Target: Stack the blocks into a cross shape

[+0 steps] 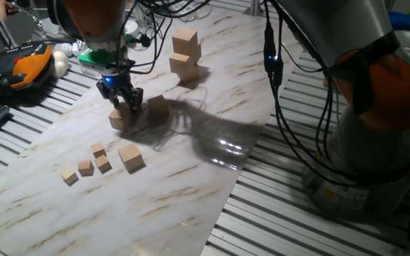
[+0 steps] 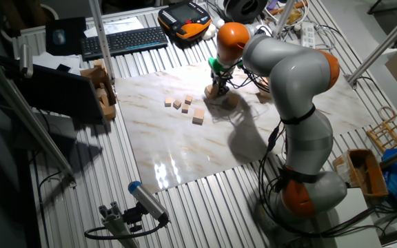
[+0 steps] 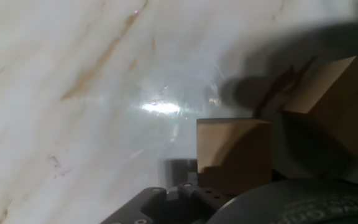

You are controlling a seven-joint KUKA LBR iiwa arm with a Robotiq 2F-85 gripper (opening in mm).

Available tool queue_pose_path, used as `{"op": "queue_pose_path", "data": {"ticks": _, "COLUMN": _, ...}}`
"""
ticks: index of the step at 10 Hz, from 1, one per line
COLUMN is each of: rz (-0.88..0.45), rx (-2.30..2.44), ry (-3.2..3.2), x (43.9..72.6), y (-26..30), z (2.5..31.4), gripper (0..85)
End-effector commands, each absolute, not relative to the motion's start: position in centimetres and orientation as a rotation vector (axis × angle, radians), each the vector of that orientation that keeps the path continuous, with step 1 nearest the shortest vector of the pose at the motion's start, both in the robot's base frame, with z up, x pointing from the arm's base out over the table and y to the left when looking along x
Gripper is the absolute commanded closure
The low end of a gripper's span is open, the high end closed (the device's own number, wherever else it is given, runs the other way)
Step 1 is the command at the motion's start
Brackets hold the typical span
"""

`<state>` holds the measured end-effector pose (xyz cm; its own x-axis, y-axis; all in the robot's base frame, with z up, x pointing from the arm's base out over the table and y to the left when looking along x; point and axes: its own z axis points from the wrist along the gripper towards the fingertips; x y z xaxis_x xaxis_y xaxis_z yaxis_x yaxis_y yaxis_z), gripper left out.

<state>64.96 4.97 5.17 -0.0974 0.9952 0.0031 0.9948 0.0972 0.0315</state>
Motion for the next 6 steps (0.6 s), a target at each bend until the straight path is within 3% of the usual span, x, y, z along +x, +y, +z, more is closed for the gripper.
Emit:
{"op": "queue_pose_path", "data": {"ticks": 1, "rz": 0.037, "rx": 2.100, "ry": 2.314, "x": 65.0, "y": 5.1, "z": 5.4, "gripper": 85.0}}
{"op": "queue_pose_path", "data": {"ticks": 6, "rz": 0.016, "rx": 2.076, "ry": 2.342, "x": 64.5, "y": 5.7, "z": 8.1, "gripper": 85.0}}
